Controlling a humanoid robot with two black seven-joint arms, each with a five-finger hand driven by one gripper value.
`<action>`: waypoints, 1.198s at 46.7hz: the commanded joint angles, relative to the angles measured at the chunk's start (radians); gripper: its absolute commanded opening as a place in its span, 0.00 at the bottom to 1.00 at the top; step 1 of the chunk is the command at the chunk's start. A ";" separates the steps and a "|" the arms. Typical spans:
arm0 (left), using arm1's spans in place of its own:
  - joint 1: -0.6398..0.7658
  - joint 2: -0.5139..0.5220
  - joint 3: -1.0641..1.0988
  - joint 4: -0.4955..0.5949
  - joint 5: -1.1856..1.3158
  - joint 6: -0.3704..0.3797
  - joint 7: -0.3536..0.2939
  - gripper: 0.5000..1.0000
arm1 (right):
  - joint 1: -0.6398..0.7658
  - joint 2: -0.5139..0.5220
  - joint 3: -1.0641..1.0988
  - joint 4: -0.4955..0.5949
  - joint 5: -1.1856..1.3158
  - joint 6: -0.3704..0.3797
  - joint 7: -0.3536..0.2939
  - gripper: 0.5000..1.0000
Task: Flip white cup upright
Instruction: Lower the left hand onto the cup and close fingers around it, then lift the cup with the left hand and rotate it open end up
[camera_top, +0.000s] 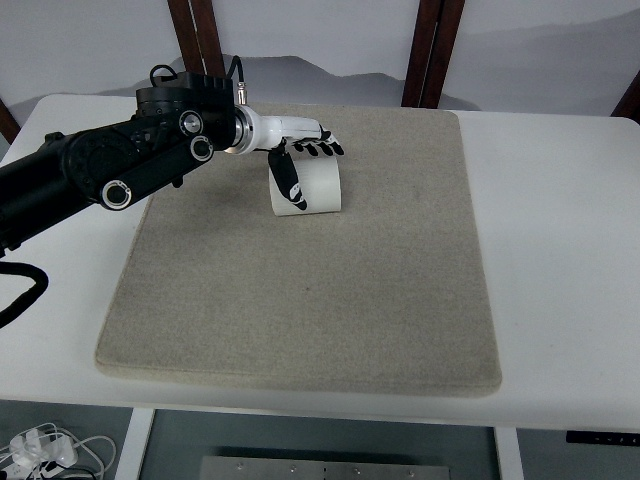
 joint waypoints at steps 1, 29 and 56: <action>0.001 -0.019 0.002 0.020 0.000 0.000 0.000 0.90 | 0.000 0.000 0.000 0.000 0.000 0.000 0.000 0.90; -0.007 -0.041 0.020 0.051 0.037 0.011 0.000 0.45 | 0.000 0.000 0.000 0.000 0.000 0.000 0.001 0.90; -0.012 -0.022 -0.142 0.130 -0.265 0.008 -0.066 0.29 | 0.000 0.000 0.000 0.000 0.000 0.000 0.000 0.90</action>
